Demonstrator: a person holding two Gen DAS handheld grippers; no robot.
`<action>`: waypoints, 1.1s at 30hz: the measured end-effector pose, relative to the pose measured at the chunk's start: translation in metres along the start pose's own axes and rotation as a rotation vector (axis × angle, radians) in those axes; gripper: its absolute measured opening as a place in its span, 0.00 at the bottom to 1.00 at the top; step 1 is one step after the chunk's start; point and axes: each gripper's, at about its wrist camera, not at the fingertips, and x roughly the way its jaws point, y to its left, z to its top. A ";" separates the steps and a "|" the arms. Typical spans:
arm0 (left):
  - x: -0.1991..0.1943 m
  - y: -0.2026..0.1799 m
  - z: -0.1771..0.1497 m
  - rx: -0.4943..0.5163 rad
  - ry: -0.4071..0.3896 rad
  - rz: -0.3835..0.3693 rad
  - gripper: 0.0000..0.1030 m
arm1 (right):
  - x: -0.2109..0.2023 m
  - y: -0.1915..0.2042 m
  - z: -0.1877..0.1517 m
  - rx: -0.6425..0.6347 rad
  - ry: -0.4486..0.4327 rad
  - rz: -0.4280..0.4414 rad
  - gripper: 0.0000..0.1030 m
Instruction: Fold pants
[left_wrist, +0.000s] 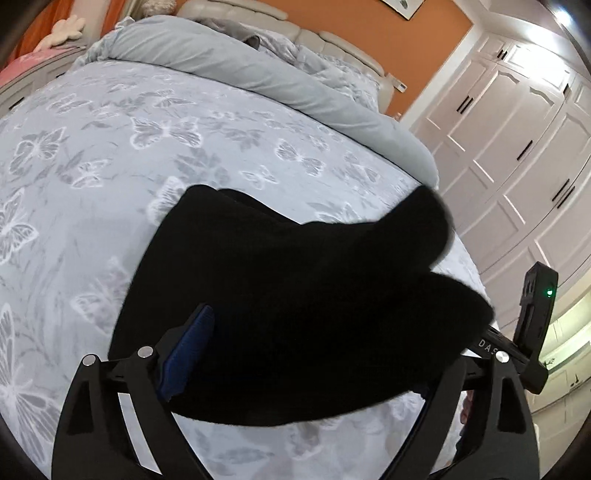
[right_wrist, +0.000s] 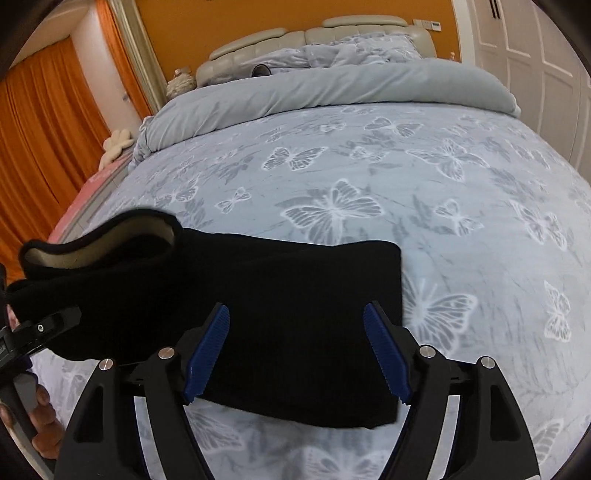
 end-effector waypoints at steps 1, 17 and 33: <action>0.006 -0.001 -0.001 0.032 -0.007 0.036 0.85 | 0.003 0.003 0.000 0.003 0.005 0.001 0.71; -0.019 -0.026 -0.096 0.337 0.184 0.136 0.93 | 0.031 0.018 -0.020 0.020 0.157 0.140 0.72; -0.065 0.050 -0.023 0.161 -0.085 0.517 0.94 | -0.007 0.095 0.047 -0.106 -0.081 0.250 0.24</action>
